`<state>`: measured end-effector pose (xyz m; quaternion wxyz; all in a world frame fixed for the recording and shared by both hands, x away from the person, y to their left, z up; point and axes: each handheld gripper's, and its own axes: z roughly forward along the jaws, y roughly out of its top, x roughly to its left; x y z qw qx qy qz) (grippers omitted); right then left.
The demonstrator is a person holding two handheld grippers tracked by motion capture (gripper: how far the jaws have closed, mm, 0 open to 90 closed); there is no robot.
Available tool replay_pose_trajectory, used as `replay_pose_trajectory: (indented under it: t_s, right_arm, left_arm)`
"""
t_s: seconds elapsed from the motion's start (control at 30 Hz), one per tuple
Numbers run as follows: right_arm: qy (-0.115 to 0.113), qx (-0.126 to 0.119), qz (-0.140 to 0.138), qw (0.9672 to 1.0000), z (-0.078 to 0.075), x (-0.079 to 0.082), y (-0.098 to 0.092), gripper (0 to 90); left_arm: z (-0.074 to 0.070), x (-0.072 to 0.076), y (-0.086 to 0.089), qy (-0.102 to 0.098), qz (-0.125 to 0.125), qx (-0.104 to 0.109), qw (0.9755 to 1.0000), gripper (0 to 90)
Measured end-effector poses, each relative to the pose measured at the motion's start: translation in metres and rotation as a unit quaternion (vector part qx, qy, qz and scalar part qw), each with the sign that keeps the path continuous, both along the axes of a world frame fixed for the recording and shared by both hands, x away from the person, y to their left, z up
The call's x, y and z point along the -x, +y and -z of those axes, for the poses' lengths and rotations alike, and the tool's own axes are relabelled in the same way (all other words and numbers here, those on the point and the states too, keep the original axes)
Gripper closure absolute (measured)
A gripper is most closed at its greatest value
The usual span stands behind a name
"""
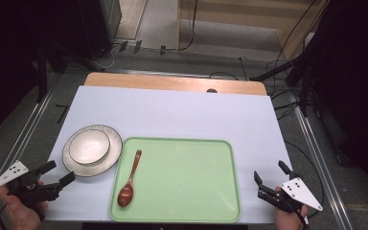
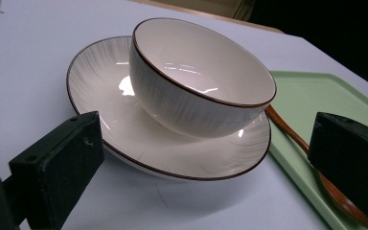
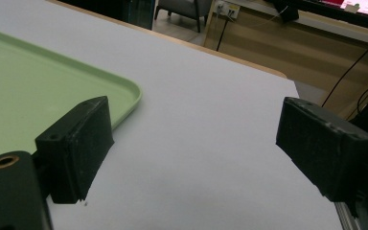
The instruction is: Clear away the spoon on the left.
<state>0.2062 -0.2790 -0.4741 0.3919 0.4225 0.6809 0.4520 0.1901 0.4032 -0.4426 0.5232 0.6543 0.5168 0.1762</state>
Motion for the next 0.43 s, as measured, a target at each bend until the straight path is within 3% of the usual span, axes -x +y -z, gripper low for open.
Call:
replay_pose_trajectory:
  t_s: [0.13,0.17,0.2,0.23,0.27,0.3,0.43]
  right_arm:
    - [-0.002,0.002,-0.002,1.0,0.0,0.0,0.0,13.2]
    - [-0.002,0.002,-0.002,1.0,0.0,0.0,0.0,13.3]
    - [-0.002,0.002,-0.002,1.0,0.0,0.0,0.0,13.3]
    - [-0.002,0.0,-0.002,1.0,0.0,0.001,0.0,13.2]
    - [-0.002,0.0,-0.002,1.0,0.0,0.001,0.0,13.2]
    - [-0.003,-0.003,-0.003,1.0,0.0,0.001,-0.001,13.2]
    - [-0.003,-0.002,-0.006,1.0,0.0,0.0,-0.001,13.2]
  left_arm:
    - [0.0,-0.001,0.003,-0.005,-0.016,0.007,0.9998,0.0]
    - [-0.004,0.002,0.003,-0.025,-0.02,0.011,0.9994,0.0]
    - [-0.004,0.002,0.003,-0.025,-0.02,0.011,0.9994,0.0]
    - [-0.017,0.008,0.004,-0.063,-0.02,0.034,0.9972,0.0]
    - [-0.017,0.008,0.004,-0.063,-0.02,0.034,0.9972,0.0]
    - [-0.03,0.011,0.004,-0.086,-0.009,0.052,0.9949,0.0]
    - [-0.038,0.006,0.002,-0.064,0.005,0.063,0.9959,0.0]
